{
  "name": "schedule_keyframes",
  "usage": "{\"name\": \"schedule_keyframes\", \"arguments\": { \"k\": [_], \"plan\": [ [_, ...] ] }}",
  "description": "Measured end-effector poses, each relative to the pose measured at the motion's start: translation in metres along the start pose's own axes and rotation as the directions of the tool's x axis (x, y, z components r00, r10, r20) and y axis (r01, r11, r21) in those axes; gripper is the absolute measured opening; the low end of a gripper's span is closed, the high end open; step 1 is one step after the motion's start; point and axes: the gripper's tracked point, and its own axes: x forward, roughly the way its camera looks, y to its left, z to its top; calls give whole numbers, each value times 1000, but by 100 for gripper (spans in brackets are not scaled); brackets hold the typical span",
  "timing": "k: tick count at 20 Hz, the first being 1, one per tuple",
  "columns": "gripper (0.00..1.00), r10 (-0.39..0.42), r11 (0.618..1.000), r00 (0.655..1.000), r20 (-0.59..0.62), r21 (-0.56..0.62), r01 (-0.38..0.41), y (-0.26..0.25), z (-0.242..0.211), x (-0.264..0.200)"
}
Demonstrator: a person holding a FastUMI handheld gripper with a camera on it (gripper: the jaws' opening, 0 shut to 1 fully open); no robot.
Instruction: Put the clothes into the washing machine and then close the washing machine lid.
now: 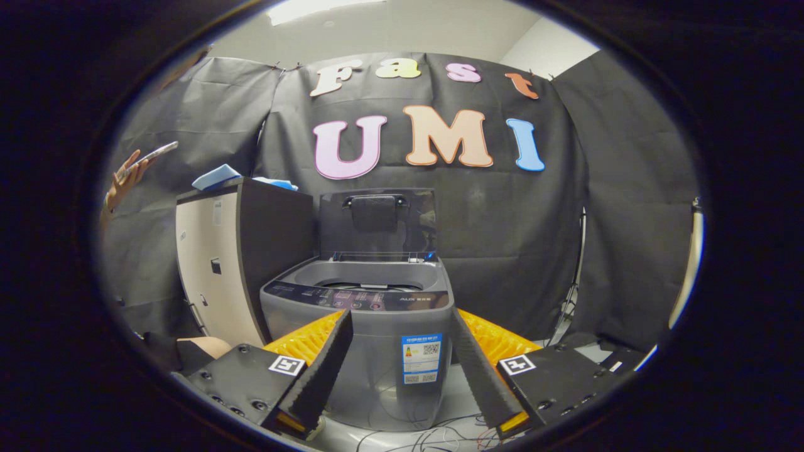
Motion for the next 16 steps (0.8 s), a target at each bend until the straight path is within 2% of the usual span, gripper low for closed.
{"name": "schedule_keyframes", "arguments": {
  "k": [8, 12, 16],
  "plan": [
    [96, -5, 1000, 1000, 17, 8, 5, 10, 12, 2],
    [96, 46, 998, 997, 65, -44, -43, 50, 71, 22],
    [97, 145, 988, 986, 87, -72, -138, 111, 147, 52]
  ]
}}
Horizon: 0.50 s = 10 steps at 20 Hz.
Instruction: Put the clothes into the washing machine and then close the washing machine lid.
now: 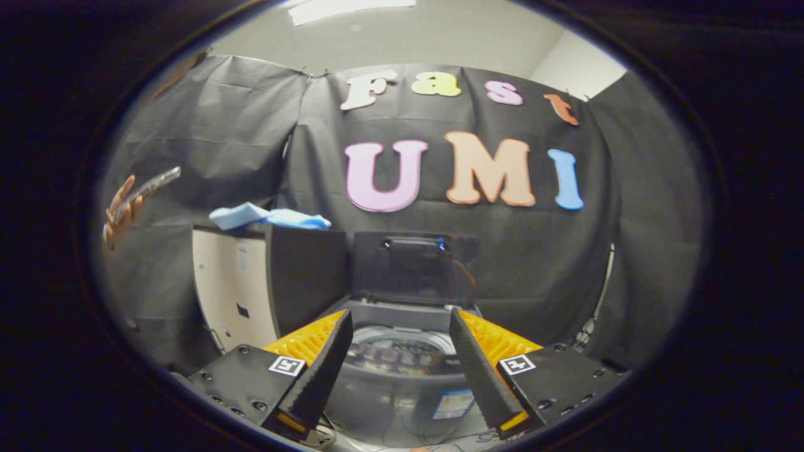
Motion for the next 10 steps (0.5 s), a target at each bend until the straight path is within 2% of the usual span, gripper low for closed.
{"name": "schedule_keyframes", "arguments": {
  "k": [6, 10],
  "plan": [
    [97, 157, 987, 983, 99, 0, -158, 87, 115, 86],
    [98, 251, 964, 964, 85, 62, -257, 156, 160, 146]
  ]
}}
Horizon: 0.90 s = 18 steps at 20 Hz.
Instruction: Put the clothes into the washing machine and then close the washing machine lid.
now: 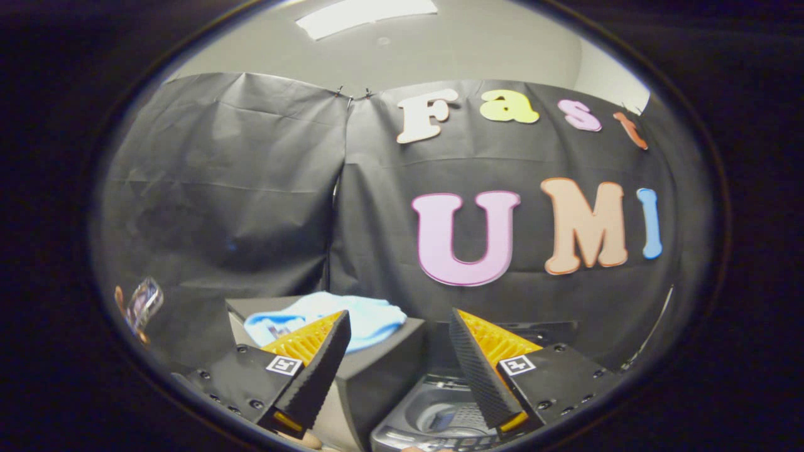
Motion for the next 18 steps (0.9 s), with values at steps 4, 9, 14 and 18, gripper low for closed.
{"name": "schedule_keyframes", "arguments": {
  "k": [4, 9, 14, 18],
  "plan": [
    [98, 87, 994, 989, -123, 77, -78, 51, -4, 66],
    [98, 149, 986, 943, -298, 122, -117, 90, -32, 135],
    [98, 107, 994, 868, -486, 20, -112, 104, -78, 171],
    [98, 73, 994, 793, -605, -19, -106, 109, -96, 177]
  ]
}}
